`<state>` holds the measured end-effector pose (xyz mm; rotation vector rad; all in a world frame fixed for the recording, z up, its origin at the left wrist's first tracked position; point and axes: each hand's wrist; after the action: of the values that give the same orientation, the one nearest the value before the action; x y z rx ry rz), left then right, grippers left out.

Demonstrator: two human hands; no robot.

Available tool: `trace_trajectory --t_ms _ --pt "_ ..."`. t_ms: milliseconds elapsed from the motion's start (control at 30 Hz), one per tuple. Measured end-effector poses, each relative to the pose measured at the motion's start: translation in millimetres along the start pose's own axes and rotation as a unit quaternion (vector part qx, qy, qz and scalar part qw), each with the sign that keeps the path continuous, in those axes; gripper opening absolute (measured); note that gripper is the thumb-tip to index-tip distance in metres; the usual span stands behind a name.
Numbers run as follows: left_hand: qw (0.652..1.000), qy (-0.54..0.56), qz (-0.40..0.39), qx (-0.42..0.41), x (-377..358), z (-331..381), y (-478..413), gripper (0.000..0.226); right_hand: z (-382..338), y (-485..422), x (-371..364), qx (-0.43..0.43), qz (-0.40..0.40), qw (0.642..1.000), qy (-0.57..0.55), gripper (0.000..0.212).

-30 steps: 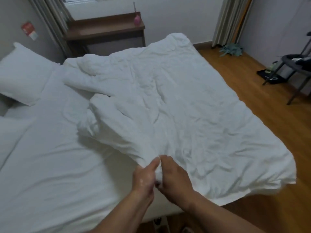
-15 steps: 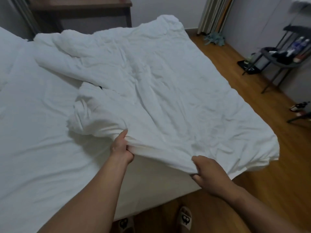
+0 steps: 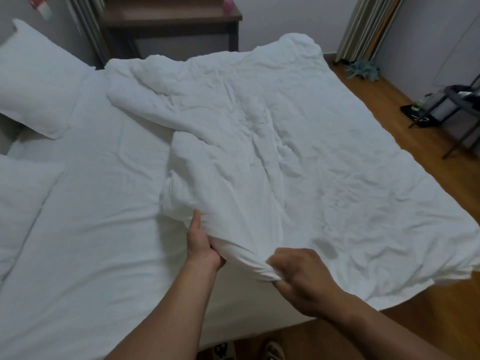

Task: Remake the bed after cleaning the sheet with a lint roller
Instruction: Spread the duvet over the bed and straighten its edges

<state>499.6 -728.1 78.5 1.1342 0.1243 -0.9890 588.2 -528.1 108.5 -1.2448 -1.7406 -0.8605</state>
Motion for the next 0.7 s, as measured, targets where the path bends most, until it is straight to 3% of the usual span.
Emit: trace_trajectory --t_ms 100,200,300,367,433,500,600,633,700 --pt "0.997 -0.034 0.07 -0.029 -3 7 -11 0.03 21 19 4 -0.046 -0.066 0.997 -0.015 0.009" --pt "0.975 -0.088 0.122 -0.164 -11 14 0 0.022 24 12 -4 -0.133 -0.131 0.979 0.078 0.011" --pt "0.939 -0.173 0.11 -0.276 -12 16 21 0.04 -11 -9 -23 -0.14 -0.093 0.986 -0.018 0.078" --pt "0.905 -0.264 0.127 -0.309 -6 6 45 0.043 -47 -27 -36 -0.079 -0.032 0.992 -0.091 0.095" --pt "0.876 -0.341 0.107 -0.324 9 -9 71 0.035 -71 -41 -46 -0.039 -0.001 0.993 -0.111 0.075" --pt "0.873 -0.352 0.095 -0.324 28 -16 87 0.026 -74 -45 -47 -0.005 0.017 0.995 -0.099 0.035" --pt "0.951 -0.191 0.078 -0.231 52 -14 91 0.026 -57 -36 -37 0.067 0.01 0.994 -0.081 0.008" --pt "0.978 -0.118 0.071 -0.158 59 -13 84 0.037 -52 -31 -32 0.085 0.003 0.994 -0.073 0.008" --pt "0.998 -0.011 0.053 -0.041 68 -12 65 0.06 -44 -19 -25 0.102 -0.017 0.992 -0.07 0.008"
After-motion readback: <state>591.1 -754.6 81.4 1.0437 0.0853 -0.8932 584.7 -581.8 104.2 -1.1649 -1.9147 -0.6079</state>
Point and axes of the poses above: each hand's wrist, its own y-axis away from the middle knuckle, its own x-axis out of the back of the hand, z = x × y, and after that the axes turned 6 degrees about -x, right-handed
